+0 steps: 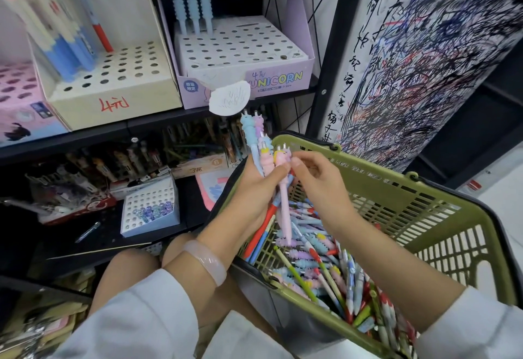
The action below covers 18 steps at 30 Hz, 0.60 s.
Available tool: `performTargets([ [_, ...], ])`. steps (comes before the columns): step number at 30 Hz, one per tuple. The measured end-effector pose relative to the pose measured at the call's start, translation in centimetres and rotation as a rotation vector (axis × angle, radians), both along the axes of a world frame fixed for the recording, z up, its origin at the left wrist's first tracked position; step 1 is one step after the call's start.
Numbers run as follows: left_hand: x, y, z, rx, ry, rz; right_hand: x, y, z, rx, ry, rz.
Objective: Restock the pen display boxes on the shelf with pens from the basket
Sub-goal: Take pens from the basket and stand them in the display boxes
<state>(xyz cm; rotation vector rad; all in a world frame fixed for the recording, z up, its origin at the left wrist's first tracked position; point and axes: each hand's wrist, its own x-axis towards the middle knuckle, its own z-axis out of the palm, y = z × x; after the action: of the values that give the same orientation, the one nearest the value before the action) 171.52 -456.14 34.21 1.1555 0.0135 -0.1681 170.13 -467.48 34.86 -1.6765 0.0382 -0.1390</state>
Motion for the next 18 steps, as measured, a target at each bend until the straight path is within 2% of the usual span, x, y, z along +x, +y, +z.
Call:
performTargets([
  [5,0.3,0.5,0.1,-0.03,0.018,0.015,-0.7,0.2,0.3,-0.072,-0.04,0.028],
  [10,0.5,1.5,0.1,0.021,0.032,0.016,-0.1,-0.1,1.7,-0.081,-0.076,-0.067],
  [15,-0.8,2.8,0.9,0.101,0.006,-0.169,1.5,-0.6,3.9,-0.075,-0.107,-0.125],
  [18,-1.4,2.8,1.9,0.107,-0.007,-0.156,2.4,0.9,5.0,-0.083,-0.132,-0.17],
])
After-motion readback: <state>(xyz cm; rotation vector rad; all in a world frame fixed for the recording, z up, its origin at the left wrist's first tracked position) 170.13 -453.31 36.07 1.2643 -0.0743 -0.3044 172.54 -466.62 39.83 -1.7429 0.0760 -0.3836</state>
